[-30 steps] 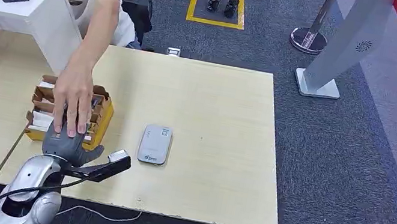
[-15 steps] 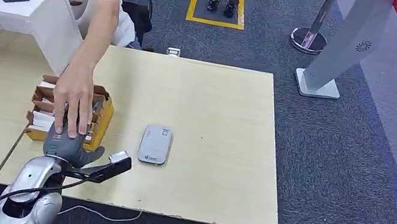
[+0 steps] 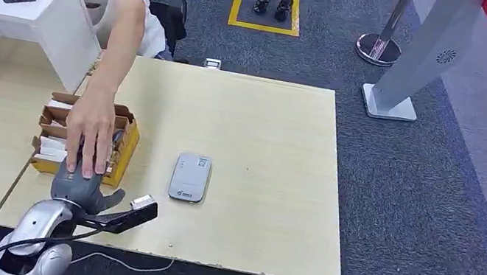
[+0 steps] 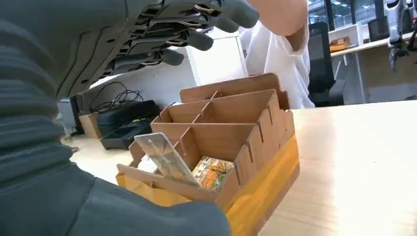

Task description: Pass the card to the sensor for recognition and then transmit it.

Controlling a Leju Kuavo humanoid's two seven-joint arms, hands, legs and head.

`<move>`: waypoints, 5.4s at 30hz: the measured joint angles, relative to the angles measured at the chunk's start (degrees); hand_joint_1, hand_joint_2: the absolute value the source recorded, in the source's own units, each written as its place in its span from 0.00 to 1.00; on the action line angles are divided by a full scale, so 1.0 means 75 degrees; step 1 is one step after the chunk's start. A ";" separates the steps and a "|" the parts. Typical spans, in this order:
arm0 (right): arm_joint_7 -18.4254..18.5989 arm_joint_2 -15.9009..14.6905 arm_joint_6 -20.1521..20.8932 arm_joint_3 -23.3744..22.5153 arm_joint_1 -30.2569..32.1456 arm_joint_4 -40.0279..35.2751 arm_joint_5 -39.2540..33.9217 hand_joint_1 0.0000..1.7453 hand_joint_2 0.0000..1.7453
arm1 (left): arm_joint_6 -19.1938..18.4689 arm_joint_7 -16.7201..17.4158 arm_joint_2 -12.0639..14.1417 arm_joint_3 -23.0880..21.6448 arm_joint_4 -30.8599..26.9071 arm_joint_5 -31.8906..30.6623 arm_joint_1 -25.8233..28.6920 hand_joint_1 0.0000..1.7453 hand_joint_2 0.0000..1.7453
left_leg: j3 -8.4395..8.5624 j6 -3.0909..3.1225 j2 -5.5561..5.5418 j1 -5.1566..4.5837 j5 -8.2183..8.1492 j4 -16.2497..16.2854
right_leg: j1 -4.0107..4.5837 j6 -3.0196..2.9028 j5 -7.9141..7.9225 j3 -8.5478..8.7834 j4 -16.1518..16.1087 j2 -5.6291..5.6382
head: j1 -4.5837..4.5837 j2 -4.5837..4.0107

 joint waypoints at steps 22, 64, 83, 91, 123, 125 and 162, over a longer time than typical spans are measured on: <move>0.0000 0.0000 0.0000 -0.0015 0.0008 -0.0015 -0.0015 0.00 1.00 | 0.0017 0.0079 0.0012 0.0408 -0.0417 -0.0230 0.0435 0.00 1.00 | 0.0005 -0.0001 0.0002 0.0000 0.0000 -0.0001 | 0.0000 0.0001 0.0000 0.0000 0.0000 0.0001 | -0.0003 0.0000; 0.0085 -0.0041 0.0000 -0.0111 0.0010 -0.0026 0.0006 0.00 1.00 | -0.0300 0.0076 0.0207 0.1323 -0.0533 -0.0895 0.0543 0.00 1.00 | 0.0012 -0.0002 0.0005 0.0003 0.0001 -0.0001 | 0.0002 0.0000 0.0000 0.0004 0.0005 0.0002 | -0.0003 0.0000; 0.0090 -0.0064 0.0000 -0.0108 0.0009 -0.0029 0.0052 0.00 1.00 | -0.0396 0.0076 0.0201 0.1536 -0.0481 -0.1035 0.0503 0.00 1.00 | 0.0013 -0.0002 0.0005 0.0003 0.0001 -0.0001 | 0.0002 0.0000 0.0000 0.0004 0.0004 0.0002 | -0.0003 0.0000; 0.0090 -0.0087 0.0000 -0.0108 0.0008 -0.0029 0.0055 0.00 1.00 | -0.0423 0.0076 0.0184 0.1632 -0.0297 -0.1078 0.0377 0.00 1.00 | 0.0013 -0.0002 0.0005 0.0003 0.0001 0.0000 | 0.0002 0.0000 0.0000 0.0003 0.0005 0.0002 | -0.0003 0.0000; 0.0114 -0.0099 0.0000 -0.0108 -0.0005 -0.0029 0.0303 0.00 1.00 | -0.0440 0.0076 0.0128 0.1842 0.0394 -0.1212 -0.0165 0.00 1.00 | 0.0013 -0.0002 0.0006 0.0003 0.0001 0.0000 | 0.0002 0.0000 0.0001 0.0004 0.0005 0.0003 | 0.0000 0.0000; 0.0119 -0.0099 0.0000 -0.0108 -0.0004 -0.0029 0.0312 0.00 1.00 | -0.0440 0.0076 0.0125 0.1853 0.0440 -0.1215 -0.0194 0.00 1.00 | 0.0013 -0.0002 0.0006 0.0003 0.0001 0.0000 | 0.0002 0.0000 0.0000 0.0004 0.0005 0.0003 | 0.0000 0.0000; 0.0216 -0.0099 0.0000 0.0038 -0.0139 -0.0026 0.0463 0.00 1.00 | -0.0446 -0.0018 -0.0163 0.1947 0.1373 -0.1236 -0.0817 0.00 1.00 | 0.0013 -0.0002 0.0006 0.0003 0.0001 0.0000 | 0.0002 0.0000 0.0001 0.0004 0.0005 0.0003 | -0.0003 0.0000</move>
